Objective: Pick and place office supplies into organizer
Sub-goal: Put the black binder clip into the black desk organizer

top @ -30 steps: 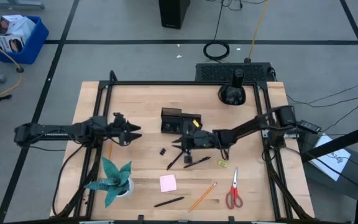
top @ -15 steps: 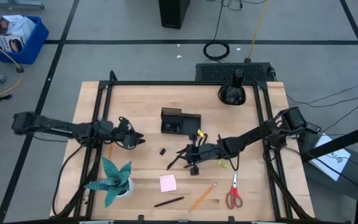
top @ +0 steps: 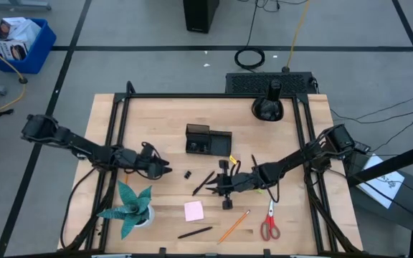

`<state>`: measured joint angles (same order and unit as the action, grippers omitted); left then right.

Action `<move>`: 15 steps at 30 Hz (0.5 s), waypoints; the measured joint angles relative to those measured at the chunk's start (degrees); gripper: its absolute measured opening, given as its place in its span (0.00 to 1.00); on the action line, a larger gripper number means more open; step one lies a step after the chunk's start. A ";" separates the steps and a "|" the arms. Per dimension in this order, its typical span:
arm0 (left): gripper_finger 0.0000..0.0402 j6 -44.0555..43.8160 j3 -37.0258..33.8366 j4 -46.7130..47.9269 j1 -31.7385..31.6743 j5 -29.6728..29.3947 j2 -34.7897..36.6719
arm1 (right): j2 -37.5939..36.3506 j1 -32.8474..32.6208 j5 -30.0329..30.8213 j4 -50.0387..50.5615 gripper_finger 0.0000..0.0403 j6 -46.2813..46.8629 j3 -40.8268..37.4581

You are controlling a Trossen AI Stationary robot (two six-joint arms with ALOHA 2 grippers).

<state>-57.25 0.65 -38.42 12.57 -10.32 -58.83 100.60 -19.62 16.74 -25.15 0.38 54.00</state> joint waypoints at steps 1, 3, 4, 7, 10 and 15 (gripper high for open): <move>0.87 -0.05 0.42 -0.36 0.01 -0.09 -1.44 | 0.00 -0.02 0.04 -0.03 0.15 0.00 0.00; 0.87 0.06 1.69 -1.20 0.01 -0.21 -3.91 | 0.00 0.00 0.08 -0.24 0.15 0.00 0.00; 0.87 0.09 2.61 -1.36 0.01 -0.25 -5.26 | 0.00 0.00 0.12 -0.29 0.15 0.02 0.00; 0.87 1.65 6.14 -1.10 0.01 0.37 -9.87 | 0.00 0.00 0.14 -0.31 0.15 0.00 0.00; 0.87 3.21 9.98 -0.97 0.01 1.44 -13.87 | 0.00 0.00 0.09 -0.31 0.15 0.01 0.00; 0.87 2.79 12.30 -0.37 0.01 1.46 -18.36 | 0.00 -0.02 -0.01 -0.24 0.15 0.02 0.00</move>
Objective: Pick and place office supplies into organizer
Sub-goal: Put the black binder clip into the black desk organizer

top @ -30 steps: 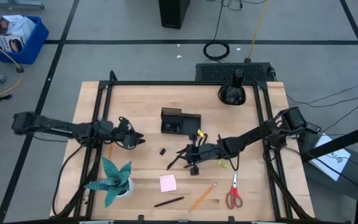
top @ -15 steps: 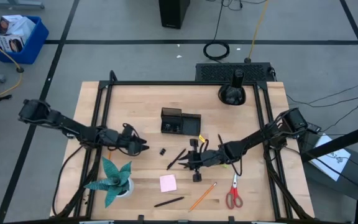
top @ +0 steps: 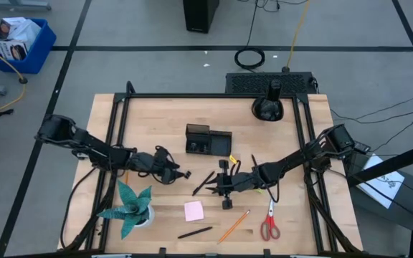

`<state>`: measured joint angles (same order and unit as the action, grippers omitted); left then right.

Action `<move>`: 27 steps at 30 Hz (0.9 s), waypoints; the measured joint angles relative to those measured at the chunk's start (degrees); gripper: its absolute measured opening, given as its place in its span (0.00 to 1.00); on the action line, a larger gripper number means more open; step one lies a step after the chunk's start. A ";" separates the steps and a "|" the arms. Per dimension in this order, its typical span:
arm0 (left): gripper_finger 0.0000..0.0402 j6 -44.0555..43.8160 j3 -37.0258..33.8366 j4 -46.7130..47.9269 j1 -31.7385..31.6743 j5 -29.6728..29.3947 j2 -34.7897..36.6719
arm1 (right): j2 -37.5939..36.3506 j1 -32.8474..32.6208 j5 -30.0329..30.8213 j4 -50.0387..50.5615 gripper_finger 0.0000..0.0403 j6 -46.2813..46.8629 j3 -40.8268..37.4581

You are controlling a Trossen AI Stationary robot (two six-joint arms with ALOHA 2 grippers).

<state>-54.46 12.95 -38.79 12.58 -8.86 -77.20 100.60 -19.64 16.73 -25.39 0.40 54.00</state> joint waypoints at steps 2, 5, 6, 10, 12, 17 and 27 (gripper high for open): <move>0.87 -0.50 -0.05 0.18 -0.27 0.09 -1.08 | 0.00 -0.22 -0.20 0.09 0.15 0.00 0.00; 0.87 -2.26 -0.22 0.66 -1.05 0.85 -2.36 | 0.00 -0.66 -0.24 0.32 0.15 -0.07 0.00; 0.87 -2.25 -0.22 0.56 -1.16 0.87 -2.55 | 0.00 -0.73 -0.24 0.40 0.15 -0.11 0.00; 0.87 -1.97 -0.21 0.40 -1.77 1.13 -3.17 | 0.00 -0.74 -0.27 0.37 0.15 -0.31 0.00; 0.87 -2.07 -0.21 0.55 -1.92 1.30 -3.23 | 0.00 -0.72 -0.27 0.37 0.15 -0.37 0.00; 0.87 -2.55 -0.19 -0.65 -1.90 1.07 -3.23 | 0.00 -0.74 -0.27 0.37 0.15 -0.42 0.00; 0.87 -2.84 3.03 -1.00 -1.20 1.21 -10.00 | 0.00 -0.72 -0.03 0.35 0.15 -0.72 -0.04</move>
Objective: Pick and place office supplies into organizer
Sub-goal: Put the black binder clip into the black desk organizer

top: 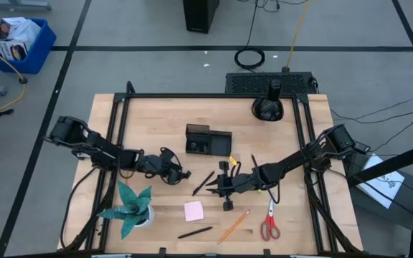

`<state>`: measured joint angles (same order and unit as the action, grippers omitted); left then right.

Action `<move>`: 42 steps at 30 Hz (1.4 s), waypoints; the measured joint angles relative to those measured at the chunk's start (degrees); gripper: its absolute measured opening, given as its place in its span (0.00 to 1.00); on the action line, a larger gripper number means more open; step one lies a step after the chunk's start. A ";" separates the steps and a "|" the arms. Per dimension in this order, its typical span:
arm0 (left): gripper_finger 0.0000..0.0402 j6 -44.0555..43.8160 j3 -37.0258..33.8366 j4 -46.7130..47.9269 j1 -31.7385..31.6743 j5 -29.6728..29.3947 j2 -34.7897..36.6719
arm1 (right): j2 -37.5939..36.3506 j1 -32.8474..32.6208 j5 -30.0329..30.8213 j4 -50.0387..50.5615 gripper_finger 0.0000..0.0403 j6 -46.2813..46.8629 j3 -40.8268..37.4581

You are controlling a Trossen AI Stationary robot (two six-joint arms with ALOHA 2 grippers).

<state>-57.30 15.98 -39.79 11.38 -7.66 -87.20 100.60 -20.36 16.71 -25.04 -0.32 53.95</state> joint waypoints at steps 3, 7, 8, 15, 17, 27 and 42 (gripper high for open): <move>0.87 -0.21 1.36 -1.35 0.09 0.91 -2.46 | 0.00 0.00 0.00 0.15 0.15 0.02 0.00; 0.87 1.25 4.45 -1.82 0.79 2.41 -4.66 | 0.00 0.00 -0.02 0.06 0.15 0.02 0.00; 0.87 1.67 4.90 -1.46 0.92 2.63 -5.11 | 0.00 0.00 -0.02 0.12 0.15 0.03 0.00; 0.87 2.04 7.19 0.56 1.09 2.63 -7.90 | 0.00 0.00 -0.04 0.48 0.15 0.07 0.00; 0.87 2.03 7.20 0.53 1.09 2.72 -8.09 | 0.00 0.00 -0.04 0.58 0.15 0.09 0.00; 0.51 2.97 7.22 0.73 1.05 2.25 -8.11 | 0.00 0.00 -0.07 0.52 0.15 0.09 0.00; 0.02 8.89 7.11 0.59 0.60 1.87 -8.20 | 0.00 0.00 -0.07 0.50 0.15 0.14 0.00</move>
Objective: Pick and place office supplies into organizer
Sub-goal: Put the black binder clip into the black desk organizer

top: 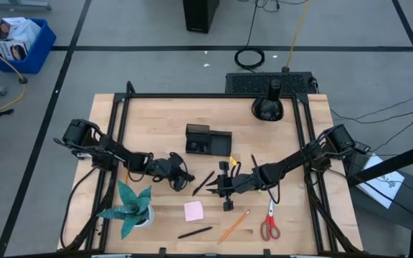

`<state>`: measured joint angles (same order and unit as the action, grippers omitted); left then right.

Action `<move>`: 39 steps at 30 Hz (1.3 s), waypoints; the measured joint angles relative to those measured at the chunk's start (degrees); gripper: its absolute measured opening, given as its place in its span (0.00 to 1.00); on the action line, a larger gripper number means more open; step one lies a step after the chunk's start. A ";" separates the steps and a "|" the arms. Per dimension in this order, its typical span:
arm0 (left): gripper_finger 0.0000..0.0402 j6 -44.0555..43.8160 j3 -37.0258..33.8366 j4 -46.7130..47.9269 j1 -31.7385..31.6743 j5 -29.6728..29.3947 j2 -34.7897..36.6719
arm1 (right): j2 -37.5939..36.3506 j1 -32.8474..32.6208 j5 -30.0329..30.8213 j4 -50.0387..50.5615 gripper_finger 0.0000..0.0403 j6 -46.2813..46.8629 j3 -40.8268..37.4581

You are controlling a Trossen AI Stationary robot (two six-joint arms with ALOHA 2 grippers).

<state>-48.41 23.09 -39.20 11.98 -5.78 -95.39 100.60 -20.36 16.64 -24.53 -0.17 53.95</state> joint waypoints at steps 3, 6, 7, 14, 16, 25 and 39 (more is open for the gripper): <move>0.03 0.79 0.00 -0.38 -0.34 -0.04 0.15 | 0.00 0.00 0.00 -0.02 0.15 0.01 0.00; 0.02 1.95 0.00 -2.43 -0.38 -0.24 0.59 | 0.00 0.00 -0.01 -0.02 0.15 0.03 0.01; 0.01 2.77 0.00 -2.99 -0.38 -0.26 0.65 | 0.00 0.00 -0.02 0.00 0.15 0.03 0.02; 0.03 8.11 -0.04 -4.65 -1.53 -1.79 5.09 | 0.00 0.00 -0.02 0.00 0.15 0.01 0.02; 0.03 8.46 -0.04 -4.14 -2.61 -2.88 6.87 | 0.00 0.00 -0.02 0.08 0.15 0.01 0.02; 0.03 13.41 0.02 3.93 -10.39 -7.85 13.57 | 0.00 0.00 -0.21 0.00 0.15 0.97 0.04; 0.03 12.44 0.00 4.38 -20.05 -2.70 12.90 | 0.00 0.00 -0.22 -0.21 0.15 0.99 0.04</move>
<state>-35.97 23.09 -34.82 -8.08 -8.48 -82.50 100.60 -20.36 16.43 -24.74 0.82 54.00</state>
